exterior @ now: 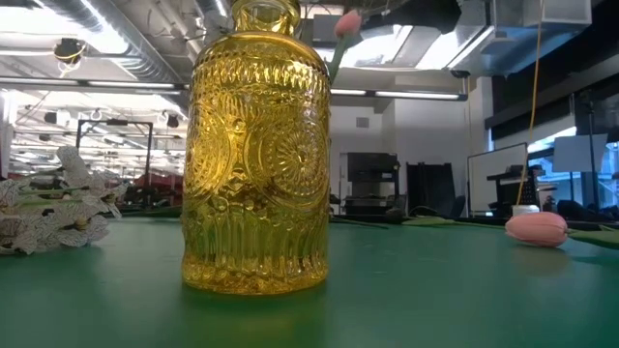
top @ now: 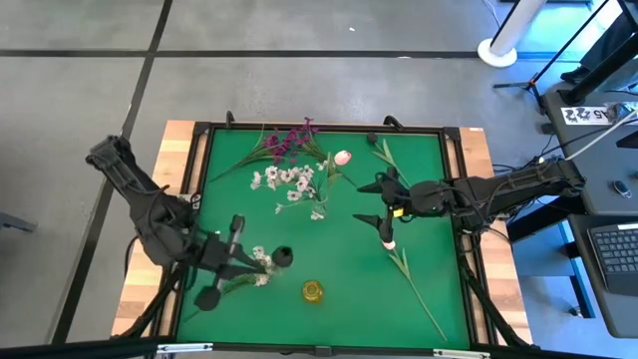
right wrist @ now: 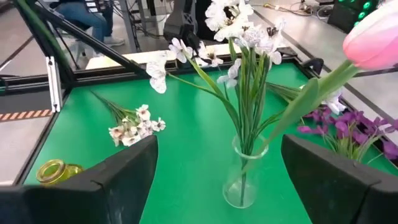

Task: Sort flowers into vase by color
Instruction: Put the middle left black tulip flower into the yellow crystal vase

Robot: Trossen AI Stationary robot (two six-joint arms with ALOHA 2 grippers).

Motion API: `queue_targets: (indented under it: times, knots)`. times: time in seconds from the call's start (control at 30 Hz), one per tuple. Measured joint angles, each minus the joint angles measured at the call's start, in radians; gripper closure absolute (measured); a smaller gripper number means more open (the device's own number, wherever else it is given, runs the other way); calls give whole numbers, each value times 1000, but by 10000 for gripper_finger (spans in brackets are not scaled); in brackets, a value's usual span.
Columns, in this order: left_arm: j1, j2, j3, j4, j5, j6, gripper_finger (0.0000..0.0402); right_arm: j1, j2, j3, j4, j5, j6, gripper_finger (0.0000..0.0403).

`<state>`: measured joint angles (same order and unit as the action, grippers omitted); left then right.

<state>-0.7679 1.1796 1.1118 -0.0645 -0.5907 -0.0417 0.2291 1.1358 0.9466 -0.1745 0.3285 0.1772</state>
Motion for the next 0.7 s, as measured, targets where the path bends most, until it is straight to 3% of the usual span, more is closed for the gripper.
queue_targets:
  times: [0.17, 0.33, 0.57, 0.7]
  knots:
    - [9, 108, 0, 206, -3, 160, 401, 1, 0, 0, 0, -32, 0, 63]
    - [8, 217, 0, 329, -2, 226, 401, 20, -18, 0, 17, -74, 1, 63]
    - [37, 258, -8, 357, -6, 171, 401, 83, -54, 0, -5, 14, -10, 63]
    - [77, 255, -111, 538, 11, 156, 401, 108, -56, 0, -10, 58, -27, 63]
